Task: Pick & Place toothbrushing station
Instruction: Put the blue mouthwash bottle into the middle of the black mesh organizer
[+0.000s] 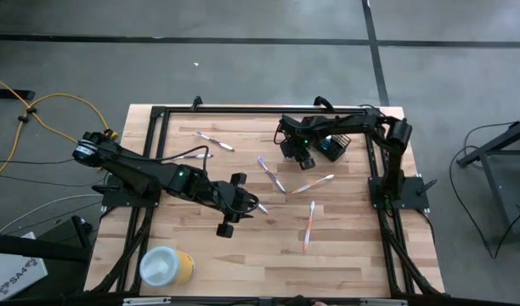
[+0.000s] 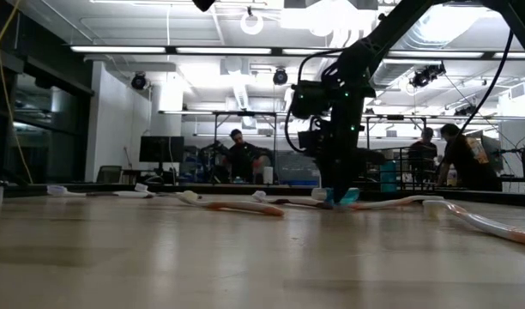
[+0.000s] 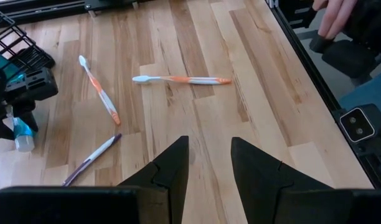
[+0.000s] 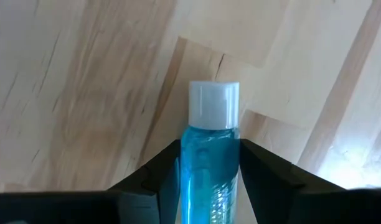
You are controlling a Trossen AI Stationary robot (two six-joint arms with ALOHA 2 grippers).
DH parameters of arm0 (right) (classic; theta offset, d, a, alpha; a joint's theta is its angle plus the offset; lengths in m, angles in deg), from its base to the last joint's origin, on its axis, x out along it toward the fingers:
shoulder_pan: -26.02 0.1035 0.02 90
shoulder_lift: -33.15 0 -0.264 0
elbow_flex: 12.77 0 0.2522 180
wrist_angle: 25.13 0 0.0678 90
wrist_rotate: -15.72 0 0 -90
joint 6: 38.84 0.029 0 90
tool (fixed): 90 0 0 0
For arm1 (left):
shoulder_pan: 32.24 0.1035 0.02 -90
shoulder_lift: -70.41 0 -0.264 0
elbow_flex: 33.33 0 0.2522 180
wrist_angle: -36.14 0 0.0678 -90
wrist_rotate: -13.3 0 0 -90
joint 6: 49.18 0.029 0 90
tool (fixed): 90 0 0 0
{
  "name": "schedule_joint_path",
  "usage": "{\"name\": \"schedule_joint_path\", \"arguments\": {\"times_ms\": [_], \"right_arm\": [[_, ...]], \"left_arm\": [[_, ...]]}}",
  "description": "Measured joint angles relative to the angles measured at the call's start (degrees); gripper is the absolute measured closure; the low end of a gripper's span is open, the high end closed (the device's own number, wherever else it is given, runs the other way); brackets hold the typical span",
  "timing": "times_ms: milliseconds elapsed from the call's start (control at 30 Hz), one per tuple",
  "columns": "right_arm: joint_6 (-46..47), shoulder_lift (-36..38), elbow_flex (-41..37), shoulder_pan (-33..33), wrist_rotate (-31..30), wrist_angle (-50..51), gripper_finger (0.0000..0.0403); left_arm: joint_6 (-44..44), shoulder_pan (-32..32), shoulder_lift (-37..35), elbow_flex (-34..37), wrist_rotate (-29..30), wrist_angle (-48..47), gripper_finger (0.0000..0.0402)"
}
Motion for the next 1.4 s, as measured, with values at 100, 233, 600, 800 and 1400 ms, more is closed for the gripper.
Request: {"name": "schedule_joint_path", "arguments": {"times_ms": [100,233,600,800,1400], "right_arm": [[1.3,0.4,-0.1,0.1,-1.0,0.1,0.0264],[2.8,0.7,-0.2,0.1,-1.1,-0.2,0.0292],[5.9,0.8,-0.2,0.7,-1.2,-0.9,0.0295],[6.0,0.8,-0.1,0.7,-0.9,-1.1,0.0305],[16.0,10.3,-0.2,0.3,8.4,-5.8,0.0308]], "left_arm": [[0.0,0.0,0.0,0.0,0.0,0.0,0.0287],[0.0,0.0,0.0,0.0,0.0,0.0,0.0287],[0.0,0.0,0.0,0.0,0.0,0.0,0.0287],[0.1,0.0,0.0,0.0,0.0,0.0,0.0287],[0.1,0.0,0.0,0.0,0.0,0.0,0.0287]]}}
